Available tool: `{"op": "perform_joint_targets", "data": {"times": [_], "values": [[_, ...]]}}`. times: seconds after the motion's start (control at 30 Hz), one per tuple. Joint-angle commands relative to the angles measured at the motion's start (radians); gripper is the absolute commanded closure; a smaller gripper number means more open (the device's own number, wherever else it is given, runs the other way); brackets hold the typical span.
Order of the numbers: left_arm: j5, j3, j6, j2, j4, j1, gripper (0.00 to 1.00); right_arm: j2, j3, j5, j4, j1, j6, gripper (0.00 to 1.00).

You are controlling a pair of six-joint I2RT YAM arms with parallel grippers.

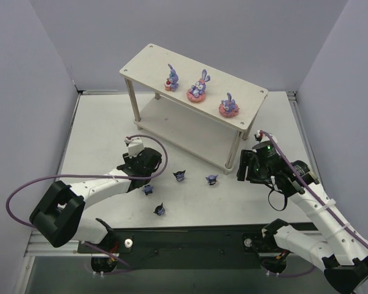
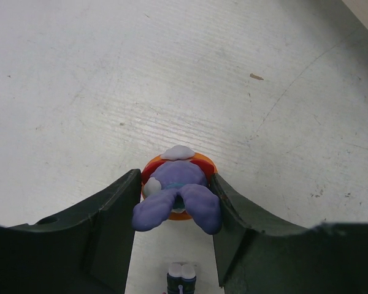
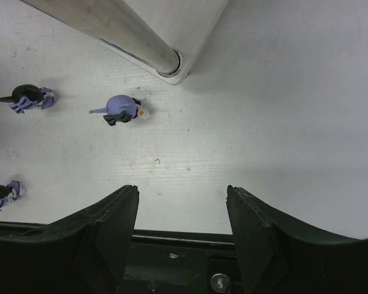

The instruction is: Place and organize the plastic toys onto the shelf

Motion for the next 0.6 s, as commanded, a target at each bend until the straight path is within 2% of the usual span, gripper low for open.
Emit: {"op": "perform_joint_targets", "data": {"times": [0.0, 0.03, 0.17, 0.3, 0.4, 0.43, 0.57], "values": [[0.008, -0.01, 0.031, -0.002, 0.06, 0.01, 0.63, -0.007, 0.041, 0.013, -0.035, -0.005, -0.006, 0.4], [0.009, -0.01, 0.033, -0.007, 0.058, 0.012, 0.66, -0.009, 0.042, 0.014, -0.033, -0.005, -0.003, 0.4], [0.044, -0.01, 0.057, -0.042, 0.064, 0.03, 0.98, -0.007, 0.047, 0.016, -0.033, -0.005, -0.003, 0.4], [0.162, -0.011, 0.159, -0.128, 0.115, 0.08, 1.0, -0.006, 0.05, 0.021, -0.035, -0.005, -0.003, 0.4], [0.32, 0.013, 0.264, -0.212, 0.156, 0.145, 1.0, -0.006, 0.05, 0.024, -0.035, -0.007, -0.003, 0.4], [0.412, 0.03, 0.292, -0.244, 0.15, 0.165, 1.0, -0.007, 0.053, 0.025, -0.033, -0.005, -0.001, 0.4], [0.524, 0.165, 0.41, -0.269, 0.037, 0.243, 1.0, -0.007, 0.068, 0.015, -0.036, -0.011, -0.004, 0.4]]}}
